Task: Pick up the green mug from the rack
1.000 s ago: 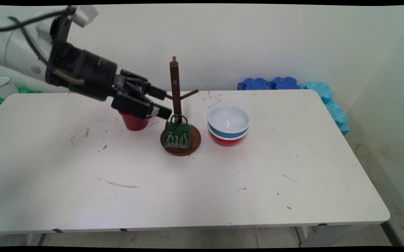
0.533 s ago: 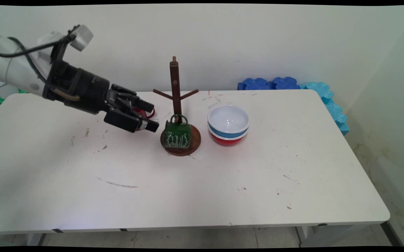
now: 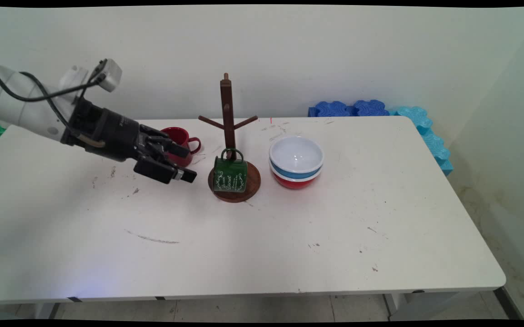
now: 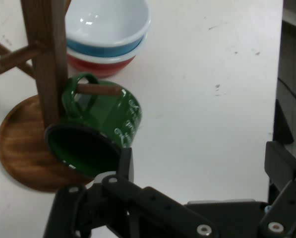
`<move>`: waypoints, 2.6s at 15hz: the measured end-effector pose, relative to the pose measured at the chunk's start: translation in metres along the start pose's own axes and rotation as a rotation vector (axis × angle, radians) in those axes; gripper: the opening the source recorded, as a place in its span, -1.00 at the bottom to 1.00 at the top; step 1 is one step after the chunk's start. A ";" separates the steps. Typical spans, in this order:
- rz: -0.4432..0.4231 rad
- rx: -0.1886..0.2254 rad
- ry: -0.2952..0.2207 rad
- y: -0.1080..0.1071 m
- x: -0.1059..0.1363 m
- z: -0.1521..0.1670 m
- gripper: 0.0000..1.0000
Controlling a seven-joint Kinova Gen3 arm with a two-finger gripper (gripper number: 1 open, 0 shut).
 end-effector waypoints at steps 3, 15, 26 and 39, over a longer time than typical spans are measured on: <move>-0.006 0.017 -0.011 -0.009 -0.009 0.011 1.00; -0.024 0.055 -0.031 -0.031 -0.032 0.061 1.00; -0.023 0.030 -0.024 -0.037 -0.039 0.108 1.00; -0.017 0.012 -0.009 -0.039 -0.037 0.137 -1.00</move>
